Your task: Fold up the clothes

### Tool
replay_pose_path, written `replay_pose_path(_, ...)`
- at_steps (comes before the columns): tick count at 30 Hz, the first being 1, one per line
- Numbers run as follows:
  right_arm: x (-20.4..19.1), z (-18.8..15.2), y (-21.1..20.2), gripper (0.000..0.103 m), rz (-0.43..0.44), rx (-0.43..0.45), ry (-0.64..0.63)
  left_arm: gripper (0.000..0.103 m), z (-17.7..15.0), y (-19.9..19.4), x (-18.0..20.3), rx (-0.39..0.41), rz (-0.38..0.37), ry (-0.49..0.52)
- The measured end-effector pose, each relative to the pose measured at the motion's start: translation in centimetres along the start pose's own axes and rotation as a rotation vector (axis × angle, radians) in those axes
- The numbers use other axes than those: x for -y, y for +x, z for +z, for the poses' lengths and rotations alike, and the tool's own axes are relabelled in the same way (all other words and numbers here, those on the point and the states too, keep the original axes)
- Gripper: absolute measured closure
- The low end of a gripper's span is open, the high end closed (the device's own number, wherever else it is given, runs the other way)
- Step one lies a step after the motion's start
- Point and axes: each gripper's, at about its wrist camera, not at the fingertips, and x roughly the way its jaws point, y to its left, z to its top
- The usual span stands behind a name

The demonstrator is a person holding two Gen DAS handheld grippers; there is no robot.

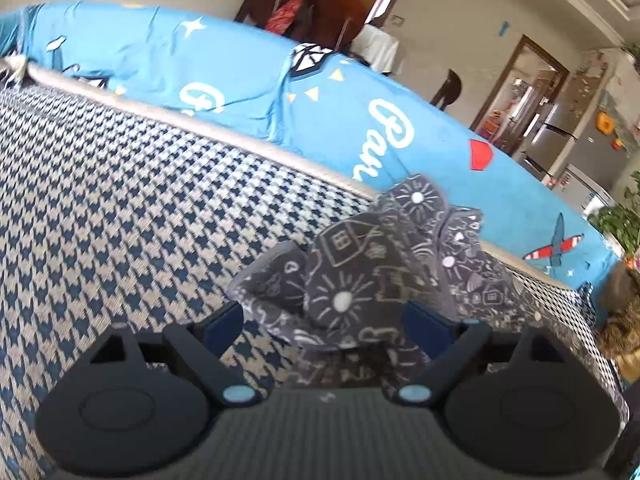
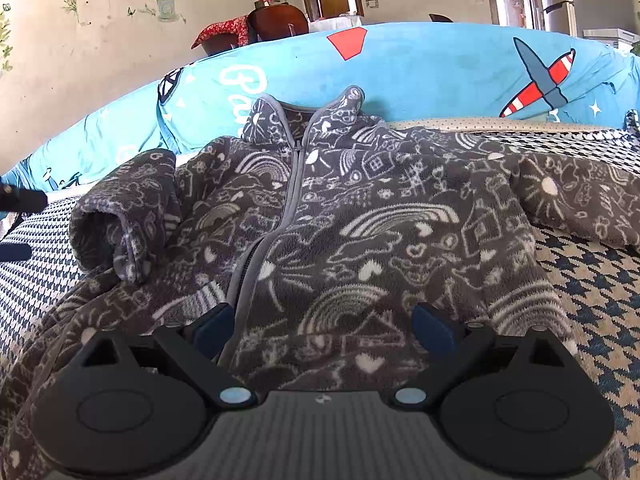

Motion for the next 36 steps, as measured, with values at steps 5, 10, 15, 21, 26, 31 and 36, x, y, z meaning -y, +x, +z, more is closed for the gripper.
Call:
replay_pose_path(5,0.0,0.0,0.0,0.006,-0.002,-0.001,-0.002,0.017,0.4,2.0,-2.1,-0.027,0.032,-0.106)
replay_pose_path(10,0.0,0.0,0.0,0.006,-0.001,0.0,-0.001,0.028,0.8,4.6,-3.4,-0.079,0.016,-0.196)
replay_pose_path(15,0.0,0.0,0.0,0.006,-0.001,0.0,-0.001,0.036,0.6,6.5,-4.1,-0.114,0.017,-0.243)
replay_pose_path(21,0.0,0.0,0.0,0.005,0.002,0.001,-0.001,0.05,0.6,7.6,-4.1,-0.109,0.013,-0.255)
replay_pose_path(26,0.0,0.0,0.0,0.005,0.001,0.0,-0.004,0.074,0.4,7.8,-3.7,-0.108,0.04,-0.251)
replay_pose_path(31,0.0,0.0,0.0,0.005,-0.001,0.0,-0.006,0.084,0.3,7.7,-3.6,-0.106,0.048,-0.257)
replay_pose_path(36,0.0,0.0,0.1,0.005,0.002,0.0,-0.005,0.091,0.1,7.3,-2.7,-0.072,0.144,-0.197)
